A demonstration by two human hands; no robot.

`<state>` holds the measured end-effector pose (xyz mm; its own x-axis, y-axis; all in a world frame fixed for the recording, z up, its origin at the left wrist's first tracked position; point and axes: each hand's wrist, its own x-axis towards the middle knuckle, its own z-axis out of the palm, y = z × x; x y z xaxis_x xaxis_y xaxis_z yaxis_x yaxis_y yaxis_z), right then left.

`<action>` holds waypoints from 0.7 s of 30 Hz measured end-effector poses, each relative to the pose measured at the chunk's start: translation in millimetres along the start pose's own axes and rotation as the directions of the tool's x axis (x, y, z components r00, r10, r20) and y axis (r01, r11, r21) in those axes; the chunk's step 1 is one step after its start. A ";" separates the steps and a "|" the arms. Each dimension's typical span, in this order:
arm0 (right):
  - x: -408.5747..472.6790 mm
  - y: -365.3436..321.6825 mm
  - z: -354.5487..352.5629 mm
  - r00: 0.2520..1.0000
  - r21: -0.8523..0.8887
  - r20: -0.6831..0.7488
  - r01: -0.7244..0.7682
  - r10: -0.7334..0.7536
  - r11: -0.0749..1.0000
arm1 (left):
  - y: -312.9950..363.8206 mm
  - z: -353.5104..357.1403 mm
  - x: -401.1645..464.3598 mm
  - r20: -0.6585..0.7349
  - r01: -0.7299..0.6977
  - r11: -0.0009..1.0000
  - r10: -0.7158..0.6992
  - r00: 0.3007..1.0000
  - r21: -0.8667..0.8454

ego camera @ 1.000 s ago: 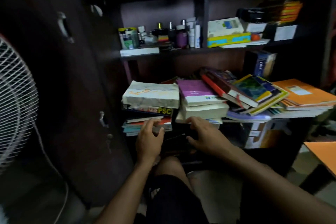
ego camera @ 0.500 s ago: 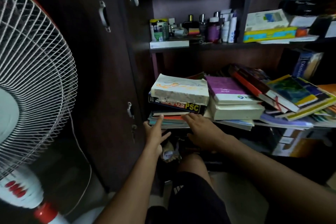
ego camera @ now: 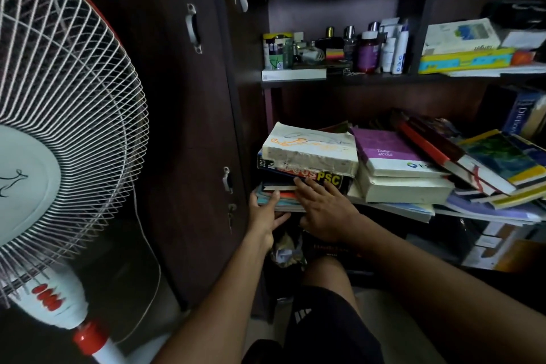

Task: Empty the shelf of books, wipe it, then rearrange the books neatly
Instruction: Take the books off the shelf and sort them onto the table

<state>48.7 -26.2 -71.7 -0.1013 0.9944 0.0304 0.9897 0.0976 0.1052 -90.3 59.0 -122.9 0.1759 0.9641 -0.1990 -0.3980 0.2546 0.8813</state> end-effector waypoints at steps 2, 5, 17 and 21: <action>4.0 2.0 -2.3 1.000 0.019 0.005 -0.028 0.028 0.999 | -1.4 3.2 -3.1 -0.030 -0.030 1.000 0.030 0.999 0.001; 9.5 7.0 -8.6 0.998 0.027 0.041 -0.044 0.043 0.999 | -2.4 7.6 -23.2 -0.088 -0.059 0.998 0.060 0.994 0.011; 1.8 4.0 -26.5 0.980 0.165 0.155 -0.152 0.126 0.975 | 36.3 -44.2 -119.3 -0.143 -0.127 0.976 0.154 0.978 0.179; -35.5 -25.9 -21.3 0.914 0.608 -0.025 -0.308 0.406 0.732 | 67.2 -65.8 -146.7 -0.123 -0.125 0.959 0.160 0.979 0.253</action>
<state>24.5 -64.9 -54.3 0.3064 0.9471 0.0954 0.8174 -0.2105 -0.5363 -202.2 -60.4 -62.6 -0.0024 0.9943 -0.1062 -0.1756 0.1042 0.9789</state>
